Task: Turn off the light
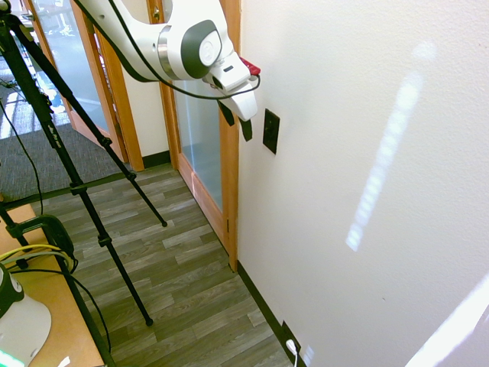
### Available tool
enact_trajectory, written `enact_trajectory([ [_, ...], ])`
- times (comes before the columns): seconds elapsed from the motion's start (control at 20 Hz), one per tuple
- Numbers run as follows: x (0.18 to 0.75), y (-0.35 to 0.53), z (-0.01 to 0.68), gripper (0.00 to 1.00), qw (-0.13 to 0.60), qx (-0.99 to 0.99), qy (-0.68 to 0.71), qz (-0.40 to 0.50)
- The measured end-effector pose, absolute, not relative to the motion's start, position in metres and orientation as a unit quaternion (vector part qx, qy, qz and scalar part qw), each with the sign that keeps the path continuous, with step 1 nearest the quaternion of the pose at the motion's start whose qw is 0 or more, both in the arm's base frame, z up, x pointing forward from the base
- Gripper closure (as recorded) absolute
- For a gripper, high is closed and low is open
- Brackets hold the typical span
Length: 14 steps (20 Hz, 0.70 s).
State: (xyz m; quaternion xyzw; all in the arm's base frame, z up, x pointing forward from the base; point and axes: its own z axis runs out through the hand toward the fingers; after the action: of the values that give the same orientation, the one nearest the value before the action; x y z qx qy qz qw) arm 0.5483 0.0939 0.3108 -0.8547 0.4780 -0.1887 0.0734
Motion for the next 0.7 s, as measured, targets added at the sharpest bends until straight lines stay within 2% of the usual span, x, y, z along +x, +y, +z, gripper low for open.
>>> enact_trajectory([
  [0.05, 0.552, 0.093, 0.308, 0.0, 0.072, -0.847, 0.488, -0.199],
  [0.1, 0.554, 0.092, 0.306, 1.0, 0.071, -0.838, 0.498, -0.21],
  [0.7, 0.578, 0.097, 0.297, 1.0, 0.075, -0.808, 0.508, -0.287],
])
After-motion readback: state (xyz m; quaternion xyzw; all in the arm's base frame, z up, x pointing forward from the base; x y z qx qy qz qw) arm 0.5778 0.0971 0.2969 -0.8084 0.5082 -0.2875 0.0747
